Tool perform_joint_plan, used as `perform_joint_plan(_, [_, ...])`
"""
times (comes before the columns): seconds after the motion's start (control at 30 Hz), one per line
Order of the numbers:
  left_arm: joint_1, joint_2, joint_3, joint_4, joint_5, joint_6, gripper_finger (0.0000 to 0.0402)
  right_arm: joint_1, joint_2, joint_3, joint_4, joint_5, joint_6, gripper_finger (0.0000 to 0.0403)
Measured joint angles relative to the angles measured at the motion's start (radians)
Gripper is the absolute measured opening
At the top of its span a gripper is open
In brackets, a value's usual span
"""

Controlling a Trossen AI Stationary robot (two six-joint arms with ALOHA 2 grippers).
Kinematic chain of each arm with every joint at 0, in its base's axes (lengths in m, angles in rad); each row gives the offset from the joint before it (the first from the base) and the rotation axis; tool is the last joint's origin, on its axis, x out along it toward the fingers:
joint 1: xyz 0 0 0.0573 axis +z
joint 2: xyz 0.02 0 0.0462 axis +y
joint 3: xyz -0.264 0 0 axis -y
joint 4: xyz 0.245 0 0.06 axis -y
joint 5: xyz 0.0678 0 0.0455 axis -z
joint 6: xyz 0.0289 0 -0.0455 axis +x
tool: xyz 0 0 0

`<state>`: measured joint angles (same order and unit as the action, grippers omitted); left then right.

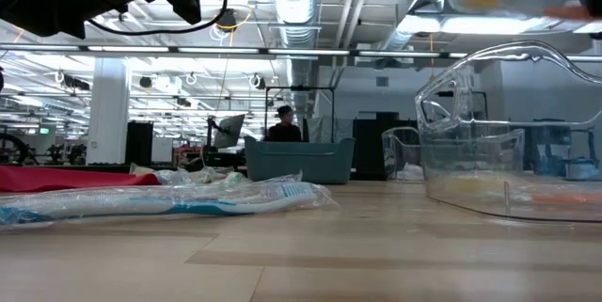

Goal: Pick & Place Toothbrushes
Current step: Put the orange toothbrush into the bottom transparent bin

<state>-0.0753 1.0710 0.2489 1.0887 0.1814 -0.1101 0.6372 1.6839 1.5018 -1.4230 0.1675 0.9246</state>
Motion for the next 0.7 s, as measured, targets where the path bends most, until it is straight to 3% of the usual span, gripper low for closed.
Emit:
perform_joint_plan(0.3, [-0.056, 0.0, 0.0, 0.018, 0.0, -0.011, 0.0197, 0.024, 0.184, -0.001, 0.002, -0.041, -0.087, 0.0])
perform_joint_plan(0.7, [-0.214, 0.0, 0.0, 0.083, -0.045, -0.027, 0.0197, 0.001, 0.203, 0.0, 0.023, -0.047, -0.132, 0.0])
